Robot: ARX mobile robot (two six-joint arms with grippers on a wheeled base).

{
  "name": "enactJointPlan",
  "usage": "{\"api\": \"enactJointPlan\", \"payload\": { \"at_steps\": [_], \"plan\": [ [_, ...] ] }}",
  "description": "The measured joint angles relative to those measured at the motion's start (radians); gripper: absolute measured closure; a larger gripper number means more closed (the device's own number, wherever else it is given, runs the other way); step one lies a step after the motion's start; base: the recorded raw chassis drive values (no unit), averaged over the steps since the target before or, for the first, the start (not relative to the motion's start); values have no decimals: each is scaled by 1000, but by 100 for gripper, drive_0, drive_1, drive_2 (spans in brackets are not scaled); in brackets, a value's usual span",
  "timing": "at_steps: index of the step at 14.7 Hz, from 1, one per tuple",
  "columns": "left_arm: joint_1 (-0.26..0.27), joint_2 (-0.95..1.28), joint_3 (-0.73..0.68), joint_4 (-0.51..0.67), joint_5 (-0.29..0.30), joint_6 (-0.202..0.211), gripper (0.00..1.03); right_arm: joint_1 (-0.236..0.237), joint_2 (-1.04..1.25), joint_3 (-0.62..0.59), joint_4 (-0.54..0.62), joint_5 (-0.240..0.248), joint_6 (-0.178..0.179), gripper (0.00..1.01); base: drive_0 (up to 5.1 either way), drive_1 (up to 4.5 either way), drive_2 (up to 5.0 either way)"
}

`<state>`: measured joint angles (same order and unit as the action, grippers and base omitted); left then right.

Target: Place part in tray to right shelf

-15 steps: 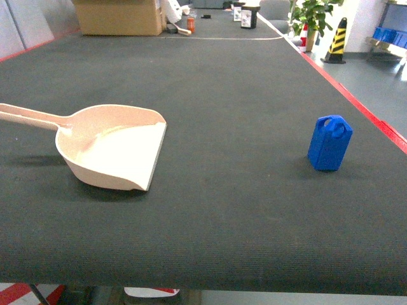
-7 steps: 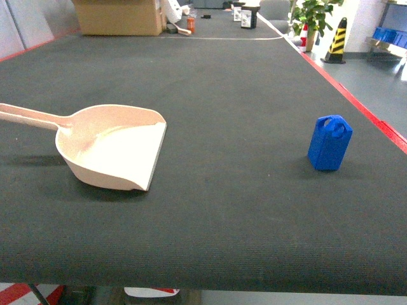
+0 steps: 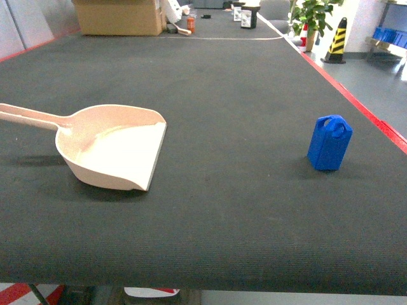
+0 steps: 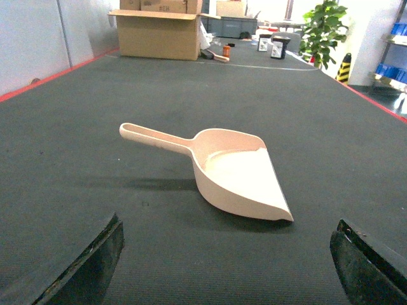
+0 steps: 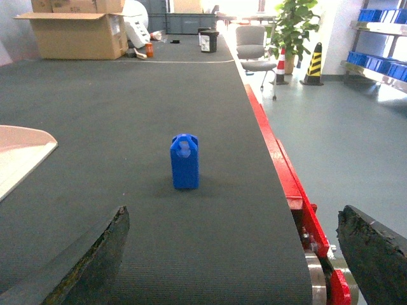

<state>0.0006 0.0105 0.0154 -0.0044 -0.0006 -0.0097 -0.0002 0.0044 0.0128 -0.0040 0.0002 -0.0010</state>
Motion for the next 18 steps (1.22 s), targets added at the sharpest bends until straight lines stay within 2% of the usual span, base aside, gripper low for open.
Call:
{"api": "enactJointPlan", "payload": {
  "at_steps": [11,13,14,15,16,18],
  "plan": [
    [0,0,0,-1,0,0,5,0,0,0,0,0,0,3,0,0,0],
    [6,12,14,-60,13,-17,5,0,0,0,0,0,0,3,0,0,0],
    [37,102,37,-98,63,-69,5,0,0,0,0,0,0,3,0,0,0],
    [83,198,40,-44,116,-140,5,0,0,0,0,0,0,3,0,0,0],
    [129,315,50,57,186,-234,5,0,0,0,0,0,0,3,0,0,0],
    [171,633,99,335,275,-409,5,0,0,0,0,0,0,3,0,0,0]
  ]
}}
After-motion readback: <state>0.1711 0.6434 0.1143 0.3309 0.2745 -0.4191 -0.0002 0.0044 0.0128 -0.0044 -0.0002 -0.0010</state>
